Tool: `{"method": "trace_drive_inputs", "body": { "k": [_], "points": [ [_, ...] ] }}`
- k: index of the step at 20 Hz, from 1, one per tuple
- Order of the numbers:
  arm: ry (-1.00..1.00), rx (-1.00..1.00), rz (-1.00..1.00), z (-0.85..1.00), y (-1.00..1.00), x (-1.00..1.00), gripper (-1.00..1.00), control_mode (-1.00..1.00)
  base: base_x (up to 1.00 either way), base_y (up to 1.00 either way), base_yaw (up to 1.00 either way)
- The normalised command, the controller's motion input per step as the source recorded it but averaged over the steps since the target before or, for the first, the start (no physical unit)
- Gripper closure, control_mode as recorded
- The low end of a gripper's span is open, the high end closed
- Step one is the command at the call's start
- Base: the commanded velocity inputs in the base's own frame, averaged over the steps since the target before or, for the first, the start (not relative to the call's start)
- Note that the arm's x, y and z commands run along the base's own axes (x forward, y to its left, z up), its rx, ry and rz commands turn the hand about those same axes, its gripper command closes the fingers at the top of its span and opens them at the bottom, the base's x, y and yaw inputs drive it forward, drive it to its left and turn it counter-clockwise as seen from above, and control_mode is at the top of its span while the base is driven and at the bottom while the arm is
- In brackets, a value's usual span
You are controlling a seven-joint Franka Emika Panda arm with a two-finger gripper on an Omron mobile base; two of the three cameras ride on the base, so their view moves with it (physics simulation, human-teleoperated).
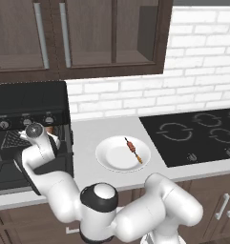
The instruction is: Pick up the kebab skewer and baguette bread, and place them inside the toaster oven. Close the toaster oven door and start by setting the timer.
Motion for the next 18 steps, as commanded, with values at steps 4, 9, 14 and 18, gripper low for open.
{"method": "trace_drive_inputs", "body": {
  "k": [4,9,14,18],
  "points": [
    [0.0,0.0,0.0,0.0,0.0,0.32,1.0,-1.0,0.0,0.0,0.0],
    [0.0,0.0,0.0,0.0,0.0,0.03,-1.0,-1.0,0.0,0.0,0.0],
    [0.0,0.0,0.0,0.0,0.0,0.0,-1.0,-1.0,0.0,0.0,0.0],
    [0.0,0.0,0.0,0.02,0.0,0.0,-1.0,-1.0,0.0,0.0,0.0]
  ]
}}
